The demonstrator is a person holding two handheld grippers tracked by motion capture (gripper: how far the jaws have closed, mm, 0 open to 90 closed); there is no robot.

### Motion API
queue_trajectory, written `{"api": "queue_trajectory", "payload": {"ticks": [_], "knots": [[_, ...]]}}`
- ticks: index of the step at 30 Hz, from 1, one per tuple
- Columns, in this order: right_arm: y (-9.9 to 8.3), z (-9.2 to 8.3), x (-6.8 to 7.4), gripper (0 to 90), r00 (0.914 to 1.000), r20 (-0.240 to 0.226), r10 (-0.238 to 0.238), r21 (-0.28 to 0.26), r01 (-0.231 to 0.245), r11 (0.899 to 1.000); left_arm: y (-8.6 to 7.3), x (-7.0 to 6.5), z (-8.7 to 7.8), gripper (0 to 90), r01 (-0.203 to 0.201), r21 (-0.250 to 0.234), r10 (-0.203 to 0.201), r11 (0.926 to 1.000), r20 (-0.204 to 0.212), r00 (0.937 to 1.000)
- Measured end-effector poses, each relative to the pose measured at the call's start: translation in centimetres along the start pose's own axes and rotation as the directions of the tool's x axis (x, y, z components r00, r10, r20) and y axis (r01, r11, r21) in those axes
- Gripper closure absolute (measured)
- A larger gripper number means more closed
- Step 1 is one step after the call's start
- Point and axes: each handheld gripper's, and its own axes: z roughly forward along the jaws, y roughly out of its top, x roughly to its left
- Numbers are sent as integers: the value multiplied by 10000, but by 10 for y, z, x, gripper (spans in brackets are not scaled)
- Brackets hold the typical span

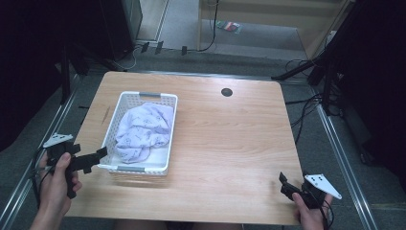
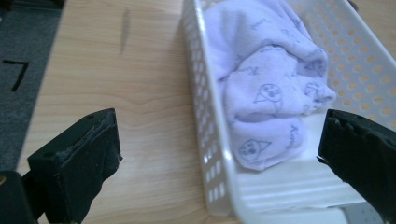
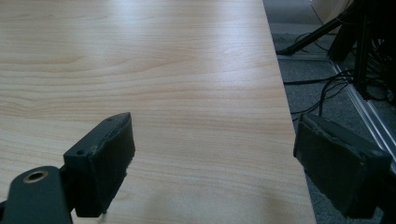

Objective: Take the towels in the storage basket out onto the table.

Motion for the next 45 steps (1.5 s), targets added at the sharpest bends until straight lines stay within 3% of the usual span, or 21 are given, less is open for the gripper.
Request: {"api": "queue_trajectory", "payload": {"ticks": [7, 12, 16, 18, 25, 26, 27, 29, 30, 31, 32, 33, 35, 36, 37, 38, 40, 45], "knots": [[0, 0, -1, 127, 10000, -40, 15, -27, -15, 10000, 26, -25, 16, 0, -563, 472, 556, 9973, 154, 9983], [0, 0, -1, 127, 10000, -59, -1, -37, 1, 10000, 37, -41, 24, 0, -1088, 719, 1079, 9915, 160, 9940], [0, 0, -1, 127, 10000, -71, -10, -38, 10, 10000, 41, -51, 34, 0, -1196, 841, 1188, 9892, 145, 9928], [0, 0, -1, 127, 10000, -80, 5, -43, -6, 10000, 45, -59, 42, 0, -1407, 1078, 1408, 9842, 72, 9900], [0, 0, -1, 127, 10000, -81, 2, -47, -2, 10000, 56, -72, 60, 0, -1528, 1746, 1545, 9727, 38, 9880], [0, 0, -1, 127, 10000, -85, 4, -46, -4, 10000, 60, -75, 66, 0, -1609, 1964, 1653, 9672, -61, 9862], [0, 0, -1, 127, 10000, -85, 4, -46, -4, 10000, 60, -75, 66, 0, -1609, 1964, 1653, 9672, -61, 9862], [0, 0, -1, 127, 10000, -92, 2, -47, -2, 10000, 63, -77, 74, 0, -1610, 2304, 1691, 9597, -160, 9855], [0, 0, -1, 127, 10000, -98, 1, -47, -2, 10000, 64, -79, 81, 0, -1649, 2607, 1756, 9512, -179, 9843], [0, 0, -1, 127, 10000, -98, 1, -47, -2, 10000, 64, -79, 81, 0, -1649, 2607, 1756, 9512, -179, 9843], [0, 0, -1, 128, 10000, -98, -5, -51, 5, 10000, 65, -81, 89, 0, -1774, 3032, 1907, 9363, -144, 9816], [0, 0, -1, 127, 9999, -102, -2, -48, 1, 10000, 66, -81, 93, 0, -1771, 3253, 1938, 9289, -195, 9808], [0, 0, -1, 127, 10000, -98, 1, -48, -1, 10000, 66, -82, 97, 0, -1717, 3367, 1921, 9258, -282, 9810], [0, 0, -1, 127, 10000, -100, 2, -48, -2, 10000, 67, -83, 105, 0, -1582, 3659, 1870, 9171, -445, 9813], [0, 0, -1, 127, 10000, -100, 2, -48, -2, 10000, 67, -83, 105, 0, -1582, 3659, 1870, 9171, -445, 9813], [0, 0, -1, 127, 10000, -99, -4, -53, 4, 10000, 66, -84, 113, 0, -1374, 3896, 1726, 9107, -568, 9834], [0, 0, -1, 127, 10000, -99, -2, -52, 1, 10000, 66, -85, 120, 0, -1375, 4097, 1749, 9018, -551, 9830], [0, 0, -1, 127, 9999, -117, 6, -62, -7, 10000, 62, -86, 133, 0, -1280, 4227, 1875, 8972, -1020, 9770]]}}
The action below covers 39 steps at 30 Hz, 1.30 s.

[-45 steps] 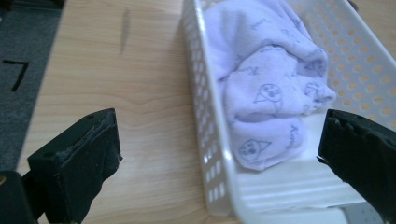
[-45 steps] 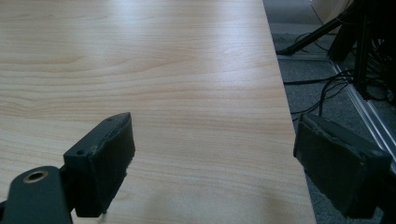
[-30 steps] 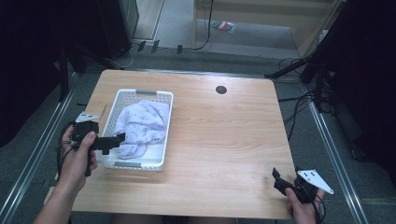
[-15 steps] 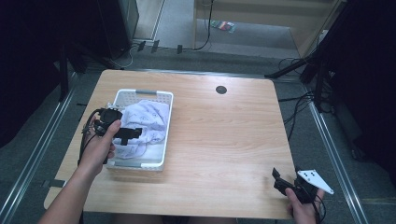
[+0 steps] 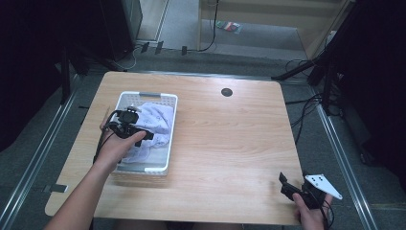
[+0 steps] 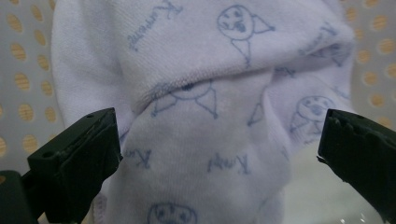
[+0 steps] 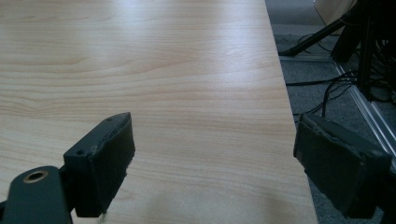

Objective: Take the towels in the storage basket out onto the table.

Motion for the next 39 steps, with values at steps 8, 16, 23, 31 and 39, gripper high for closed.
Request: {"api": "queue_trajectory", "payload": {"ticks": [8, 16, 23, 31, 39], "knots": [[0, 0, 0, 127, 10000, -20, -12, -1, 12, 10000, 3, -4, 26, 7, -156, 838, 208, 9964, -618, 9979], [0, 0, 0, 127, 10000, -17, -16, -9, 16, 10000, 2, -3, 29, 147, -84, 842, 131, 9964, -552, 9984], [0, 0, 0, 127, 10000, -20, -16, -16, 16, 10000, 2, 1, 20, 554, -61, 540, 96, 9985, -633, 9979], [0, 0, 0, 128, 10000, -12, 13, -9, -13, 10000, 5, 5, 5, 621, -238, 363, 251, 9991, -356, 9990], [0, 0, 0, 127, 10000, 25, -1, 14, 1, 10000, 10, 5, -29, 626, -461, -169, 460, 9988, -87, 9989]]}}
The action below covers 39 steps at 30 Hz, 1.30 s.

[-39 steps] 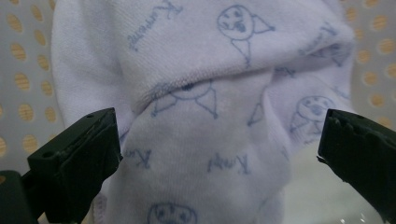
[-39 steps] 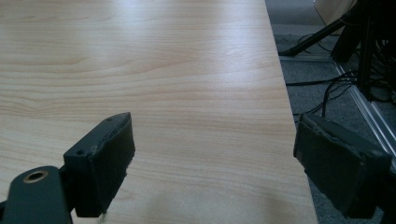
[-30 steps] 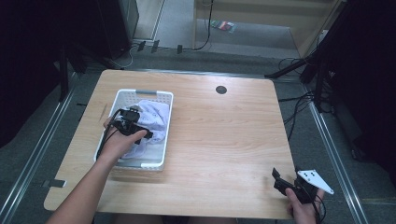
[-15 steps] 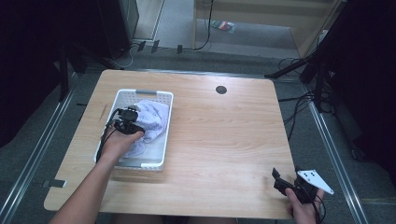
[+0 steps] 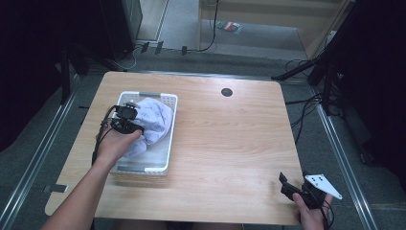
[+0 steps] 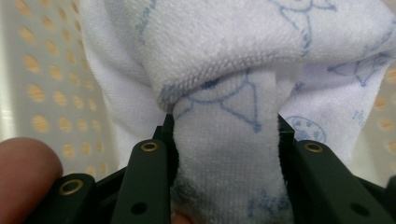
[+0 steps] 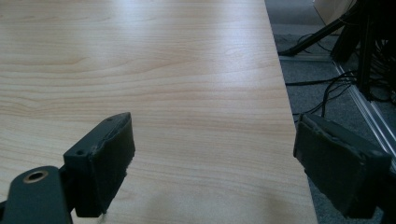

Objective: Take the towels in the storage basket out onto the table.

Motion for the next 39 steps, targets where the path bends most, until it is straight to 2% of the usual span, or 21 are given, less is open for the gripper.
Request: {"api": "queue_trajectory", "payload": {"ticks": [2, 3, 6, 10, 13, 14, 18, 23, 24, 28, 34, 35, 39], "knots": [[0, 0, 0, 127, 10000, -1, -4, 6, 4, 10000, 3, 3, -14, 626, -56, -288, 53, 9996, -89, 9999], [0, 0, 0, 127, 10000, -1, -4, 6, 4, 10000, 3, 3, -14, 625, -56, -288, 53, 9996, -89, 9999], [0, 0, 0, 128, 10000, 7, -1, 14, 1, 10000, 8, 7, -31, 625, -82, -537, 78, 9985, -83, 9999], [0, 0, 0, 127, 10000, 7, 1, 14, -1, 10000, 10, 6, -40, 625, -215, -720, 214, 9972, -33, 9998], [0, 0, 0, 128, 10000, 16, 9, 12, -9, 10000, 13, 2, -46, 622, -447, -605, 457, 9972, 152, 9988], [0, 0, 0, 128, 10000, 5, -27, 19, 26, 10000, 16, -3, -49, 621, -586, -683, 599, 9959, 164, 9981], [0, 0, 0, 127, 10000, 17, -11, 14, 11, 10000, 20, -11, -52, 620, -687, -818, 709, 9943, 239, 9972], [0, 0, 0, 127, 10000, 27, 18, 24, -18, 10000, 28, -27, -57, 619, -869, -951, 910, 9917, 391, 9951], [0, 0, 0, 128, 10000, 12, 11, 24, -11, 10000, 30, -34, -58, 619, -1042, -964, 1087, 9899, 421, 9932], [0, 0, -1, 128, 10000, 2, 26, 1, -26, 10000, 34, -44, -58, 619, -1175, -1001, 1237, 9880, 584, 9906], [0, 0, -1, 127, 10000, -21, 51, -35, -51, 10000, 42, -74, -56, 619, -1498, -1095, 1582, 9826, 727, 9847], [0, 0, -1, 128, 10000, -24, 53, -38, -53, 10000, 44, -82, -56, 619, -1614, -1093, 1702, 9808, 763, 9825], [0, 0, -1, 127, 10000, -38, 52, -43, -52, 10000, 48, -96, -55, 619, -1762, -1141, 1866, 9777, 879, 9785]]}}
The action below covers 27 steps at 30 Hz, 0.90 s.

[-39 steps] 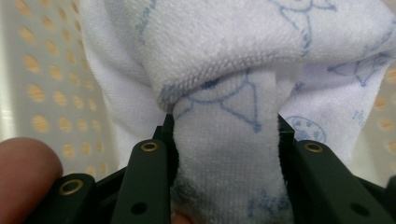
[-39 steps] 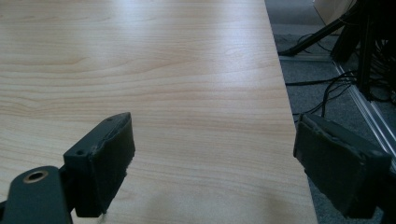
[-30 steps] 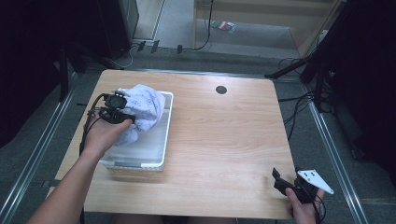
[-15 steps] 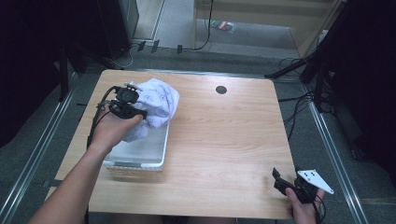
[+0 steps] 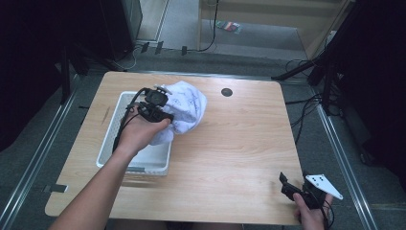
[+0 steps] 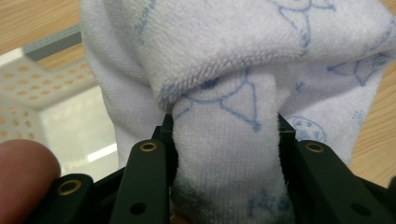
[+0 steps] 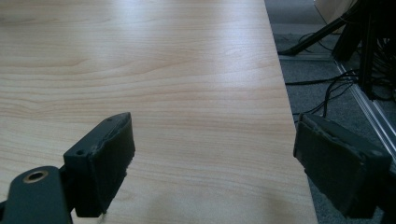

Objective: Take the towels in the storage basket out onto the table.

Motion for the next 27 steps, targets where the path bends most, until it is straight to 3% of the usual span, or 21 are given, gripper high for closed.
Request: {"api": "queue_trajectory", "payload": {"ticks": [7, 9, 13, 16, 17, 27], "knots": [[0, 0, 0, 127, 10000, -36, 22, 20, -22, 10000, 14, -36, 10, 619, -356, -31, 357, 9994, 367, 9987], [0, 0, 0, 128, 10000, -37, 18, 19, -18, 10000, 15, -40, 12, 619, -353, -52, 355, 9994, 442, 9984], [0, 0, 0, 127, 10000, -69, 23, 28, -23, 10000, 19, -61, 21, 618, -503, -63, 507, 9987, 764, 9958], [0, 0, 0, 127, 10000, -76, 17, 23, -17, 10000, 20, -69, 25, 617, -568, -43, 569, 9984, 936, 9940], [0, 0, 0, 127, 10000, -90, 21, 17, -21, 10000, 21, -77, 29, 617, -571, -59, 574, 9984, 1152, 9917], [0, 0, 0, 127, 9999, -123, 14, 20, -13, 10000, 8, -103, 61, 610, -541, 318, 479, 9980, 1706, 9842]]}}
